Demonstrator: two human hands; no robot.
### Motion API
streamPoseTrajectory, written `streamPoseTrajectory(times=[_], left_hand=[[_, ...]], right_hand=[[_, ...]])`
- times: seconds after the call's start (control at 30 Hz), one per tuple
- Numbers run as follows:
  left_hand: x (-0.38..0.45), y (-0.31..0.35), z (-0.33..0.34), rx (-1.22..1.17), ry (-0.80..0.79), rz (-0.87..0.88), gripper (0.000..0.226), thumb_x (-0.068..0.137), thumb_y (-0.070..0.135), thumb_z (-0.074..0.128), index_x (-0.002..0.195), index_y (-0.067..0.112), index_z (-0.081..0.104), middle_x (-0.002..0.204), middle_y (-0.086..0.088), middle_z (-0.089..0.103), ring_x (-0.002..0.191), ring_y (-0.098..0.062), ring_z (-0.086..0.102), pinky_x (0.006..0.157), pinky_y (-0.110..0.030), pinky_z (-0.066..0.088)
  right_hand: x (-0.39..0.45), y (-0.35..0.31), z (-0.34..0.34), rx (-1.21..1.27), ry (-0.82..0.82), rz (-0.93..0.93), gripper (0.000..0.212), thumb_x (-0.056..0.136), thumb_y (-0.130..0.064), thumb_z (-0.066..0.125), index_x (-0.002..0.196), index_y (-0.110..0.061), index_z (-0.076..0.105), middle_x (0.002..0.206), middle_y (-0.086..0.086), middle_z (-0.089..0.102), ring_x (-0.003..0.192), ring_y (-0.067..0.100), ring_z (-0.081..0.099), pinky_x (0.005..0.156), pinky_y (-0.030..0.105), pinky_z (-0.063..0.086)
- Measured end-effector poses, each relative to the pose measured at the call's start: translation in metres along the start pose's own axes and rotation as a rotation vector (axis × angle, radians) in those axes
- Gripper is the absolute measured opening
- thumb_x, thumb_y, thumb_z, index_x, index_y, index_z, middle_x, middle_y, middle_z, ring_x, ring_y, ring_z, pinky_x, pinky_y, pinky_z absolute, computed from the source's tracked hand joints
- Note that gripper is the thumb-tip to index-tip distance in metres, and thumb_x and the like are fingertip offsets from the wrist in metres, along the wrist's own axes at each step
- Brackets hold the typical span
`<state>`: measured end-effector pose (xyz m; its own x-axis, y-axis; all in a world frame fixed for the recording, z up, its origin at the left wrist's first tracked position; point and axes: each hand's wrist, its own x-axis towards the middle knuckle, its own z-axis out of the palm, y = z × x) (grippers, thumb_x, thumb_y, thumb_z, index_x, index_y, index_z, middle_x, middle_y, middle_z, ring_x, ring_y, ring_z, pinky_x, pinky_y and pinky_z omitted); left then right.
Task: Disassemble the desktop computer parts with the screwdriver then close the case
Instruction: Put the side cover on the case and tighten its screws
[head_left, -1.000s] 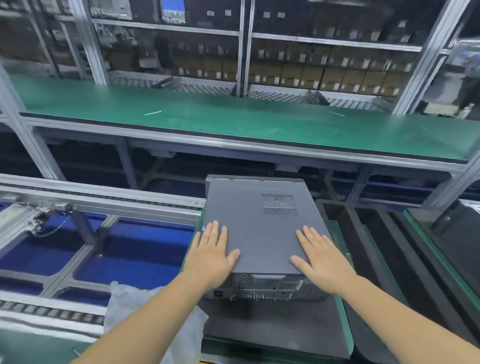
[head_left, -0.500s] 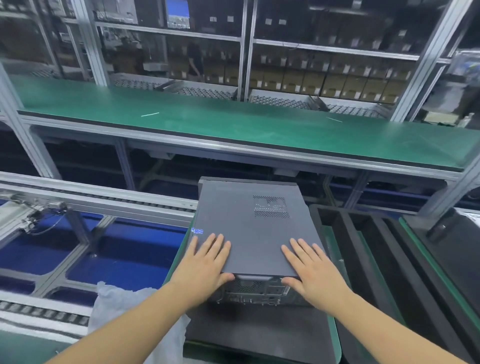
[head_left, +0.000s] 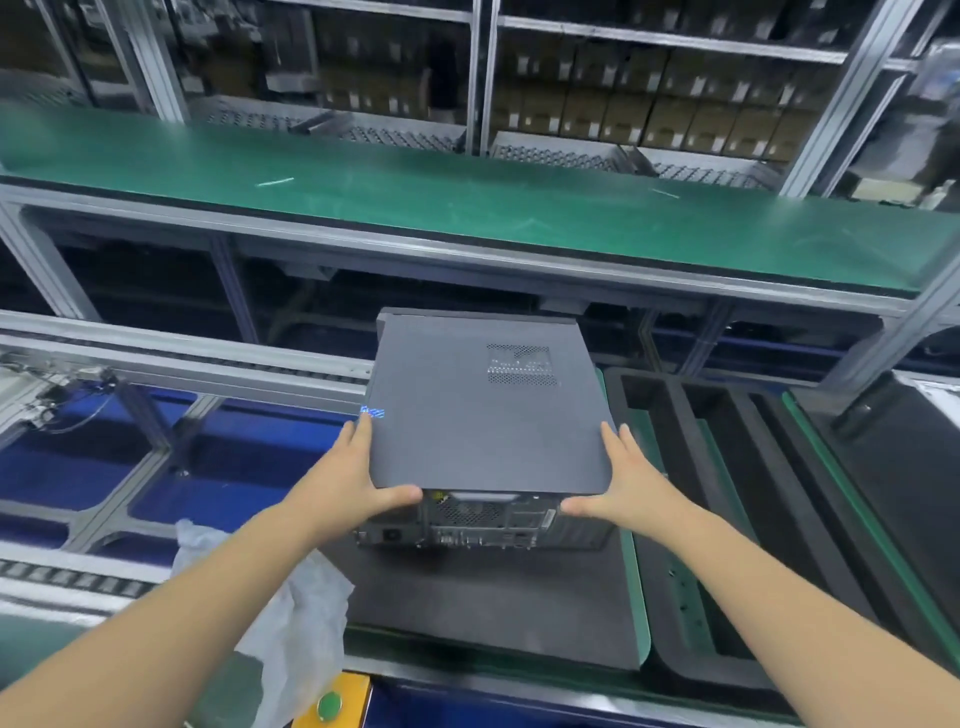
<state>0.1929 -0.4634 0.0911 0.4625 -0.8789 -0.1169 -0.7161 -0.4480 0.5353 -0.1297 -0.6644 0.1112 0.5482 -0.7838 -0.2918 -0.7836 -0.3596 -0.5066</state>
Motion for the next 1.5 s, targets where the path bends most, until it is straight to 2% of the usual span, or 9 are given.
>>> streamPoseTrajectory(times=[0.17,0.3,0.47,0.67,0.9,1.13,1.33,1.43,1.5], left_hand=[[-0.002,-0.002,0.0,-0.024,0.04,0.007,0.133,0.056,0.087,0.069,0.16,0.029,0.01,0.121,0.016,0.046,0.107,-0.008,0.047,0.083,-0.028,0.042],[-0.004,-0.006,0.007,0.007,0.085,-0.02,0.135,0.06,0.087,0.068,0.161,0.031,-0.001,0.123,0.008,0.047,0.114,-0.016,0.049,0.083,-0.031,0.041],[-0.008,-0.003,0.01,0.025,0.099,0.012,0.116,0.065,0.086,0.064,0.156,0.034,0.014,0.114,0.009,0.048,0.101,-0.014,0.051,0.077,-0.03,0.042],[-0.019,-0.008,0.013,0.051,0.086,-0.002,0.107,0.082,0.078,0.058,0.162,0.026,0.011,0.141,-0.002,0.047,0.12,-0.02,0.052,0.087,-0.03,0.044],[-0.031,-0.02,0.011,0.046,0.073,0.006,0.109,0.077,0.077,0.066,0.162,0.03,0.016,0.141,0.002,0.052,0.12,-0.017,0.052,0.088,-0.03,0.043],[-0.037,-0.015,0.012,0.017,0.088,-0.046,0.108,0.076,0.079,0.065,0.16,0.037,0.014,0.132,0.0,0.059,0.107,-0.017,0.054,0.078,-0.03,0.046],[-0.045,-0.01,0.011,-0.08,0.104,-0.008,0.093,0.084,0.066,0.067,0.155,0.036,0.014,0.147,0.002,0.051,0.111,-0.019,0.058,0.081,-0.031,0.047],[-0.054,-0.007,0.019,0.448,0.158,0.14,0.085,0.095,0.064,0.051,0.161,0.031,0.009,0.167,-0.013,0.018,0.149,-0.033,0.031,0.113,-0.047,0.04],[-0.055,0.008,0.025,0.742,0.202,0.315,0.081,0.1,0.061,0.04,0.163,0.019,0.01,0.167,-0.021,0.012,0.154,-0.035,0.017,0.121,-0.047,0.027]], right_hand=[[0.0,0.009,0.005,0.12,0.072,0.02,0.151,0.049,-0.073,0.09,0.167,-0.034,0.004,0.159,-0.004,0.039,0.139,0.02,0.048,0.109,0.038,0.045],[-0.002,0.012,0.015,0.169,0.15,0.021,0.142,0.053,-0.067,0.093,0.166,-0.036,0.014,0.157,-0.005,0.044,0.135,0.019,0.05,0.105,0.037,0.046],[-0.008,0.012,0.019,0.113,0.185,0.017,0.135,0.059,-0.07,0.09,0.166,-0.036,0.014,0.156,-0.002,0.044,0.137,0.022,0.049,0.1,0.037,0.044],[-0.02,0.01,0.018,0.113,0.152,0.011,0.127,0.07,-0.068,0.085,0.167,-0.036,0.011,0.16,0.0,0.038,0.14,0.023,0.046,0.107,0.041,0.043],[-0.042,0.02,0.023,0.05,0.146,-0.001,0.124,0.069,-0.072,0.083,0.166,-0.036,0.014,0.153,-0.002,0.048,0.132,0.021,0.052,0.105,0.04,0.05],[-0.048,0.013,0.021,-0.008,0.148,-0.002,0.12,0.074,-0.073,0.079,0.167,-0.035,0.012,0.143,0.0,0.057,0.109,0.018,0.058,0.083,0.034,0.052],[-0.056,0.026,0.02,-0.023,0.104,-0.076,0.111,0.085,-0.063,0.076,0.165,-0.042,0.003,0.161,0.001,0.043,0.126,0.024,0.058,0.09,0.035,0.05],[-0.059,0.035,0.025,-0.368,0.172,-0.169,0.093,0.096,-0.062,0.062,0.164,-0.046,0.001,0.175,0.006,0.004,0.155,0.03,0.028,0.11,0.045,0.047],[-0.057,0.034,0.031,-0.602,0.258,-0.259,0.082,0.102,-0.062,0.048,0.166,-0.041,0.0,0.174,0.008,-0.011,0.161,0.028,0.005,0.119,0.05,0.037]])
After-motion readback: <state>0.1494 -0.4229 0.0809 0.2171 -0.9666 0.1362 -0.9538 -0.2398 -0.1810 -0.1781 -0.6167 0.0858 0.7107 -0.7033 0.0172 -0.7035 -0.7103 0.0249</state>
